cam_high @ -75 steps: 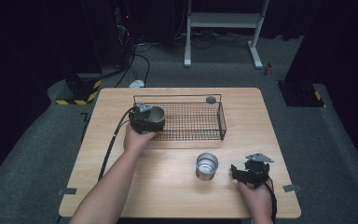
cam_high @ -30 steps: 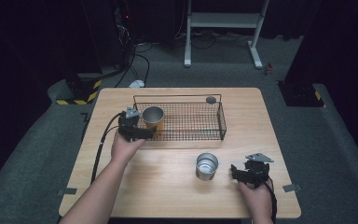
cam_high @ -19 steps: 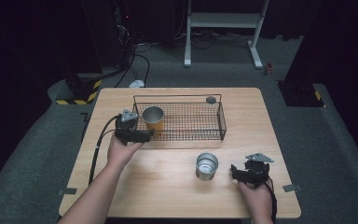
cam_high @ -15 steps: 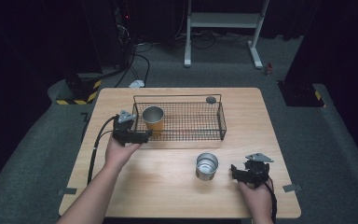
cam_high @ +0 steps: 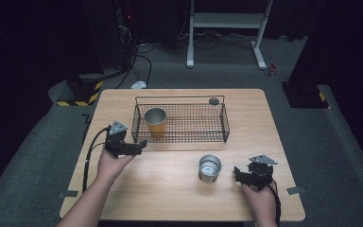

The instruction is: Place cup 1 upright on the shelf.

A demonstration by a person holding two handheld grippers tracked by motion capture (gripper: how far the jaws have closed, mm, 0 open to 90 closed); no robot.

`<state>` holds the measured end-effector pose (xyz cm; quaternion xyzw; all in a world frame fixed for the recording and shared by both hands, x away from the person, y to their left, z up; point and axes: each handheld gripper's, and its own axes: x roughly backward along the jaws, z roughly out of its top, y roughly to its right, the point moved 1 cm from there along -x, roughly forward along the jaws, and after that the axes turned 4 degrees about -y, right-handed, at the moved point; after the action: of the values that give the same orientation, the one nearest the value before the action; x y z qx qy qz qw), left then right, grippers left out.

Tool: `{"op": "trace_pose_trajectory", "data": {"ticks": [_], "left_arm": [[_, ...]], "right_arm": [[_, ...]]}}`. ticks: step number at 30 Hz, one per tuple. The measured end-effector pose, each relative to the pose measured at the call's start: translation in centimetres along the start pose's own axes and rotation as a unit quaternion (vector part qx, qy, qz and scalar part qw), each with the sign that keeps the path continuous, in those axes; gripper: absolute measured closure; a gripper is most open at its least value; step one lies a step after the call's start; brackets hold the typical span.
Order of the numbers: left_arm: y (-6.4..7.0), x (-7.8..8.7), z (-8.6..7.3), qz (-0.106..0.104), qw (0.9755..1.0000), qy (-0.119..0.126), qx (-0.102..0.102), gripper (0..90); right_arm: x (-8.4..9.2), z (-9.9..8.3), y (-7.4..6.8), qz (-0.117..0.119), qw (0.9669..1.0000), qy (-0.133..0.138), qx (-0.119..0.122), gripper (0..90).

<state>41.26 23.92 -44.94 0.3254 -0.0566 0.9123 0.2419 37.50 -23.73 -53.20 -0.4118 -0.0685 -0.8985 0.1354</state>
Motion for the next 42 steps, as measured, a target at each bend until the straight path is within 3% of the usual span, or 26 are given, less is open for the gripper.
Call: {"op": "trace_pose_trajectory", "data": {"ticks": [6, 30, 37, 42], "left_arm": [[-0.3, 0.7, -1.5, -0.002, 1.0, 0.001, 0.008, 0.7], [-1.5, 1.2, -8.8, -0.004, 0.9986, -0.052, 0.01, 0.7], [-1.5, 0.9, -10.9, 0.003, 0.9968, -0.079, -0.011, 0.7], [-1.3, 1.1, -11.5, 0.014, 0.9964, -0.081, -0.018, 0.5]], "right_arm": [[0.0, 0.0, 0.0, 0.0, 1.0, 0.0, 0.0, 10.3], [0.0, 0.0, 0.0, 0.0, 1.0, 0.001, 0.003, 10.0], [0.0, 0.0, 0.0, 0.0, 1.0, 0.001, 0.003, 9.9], [0.0, 0.0, 0.0, -0.001, 1.0, 0.001, 0.003, 9.9]]}}
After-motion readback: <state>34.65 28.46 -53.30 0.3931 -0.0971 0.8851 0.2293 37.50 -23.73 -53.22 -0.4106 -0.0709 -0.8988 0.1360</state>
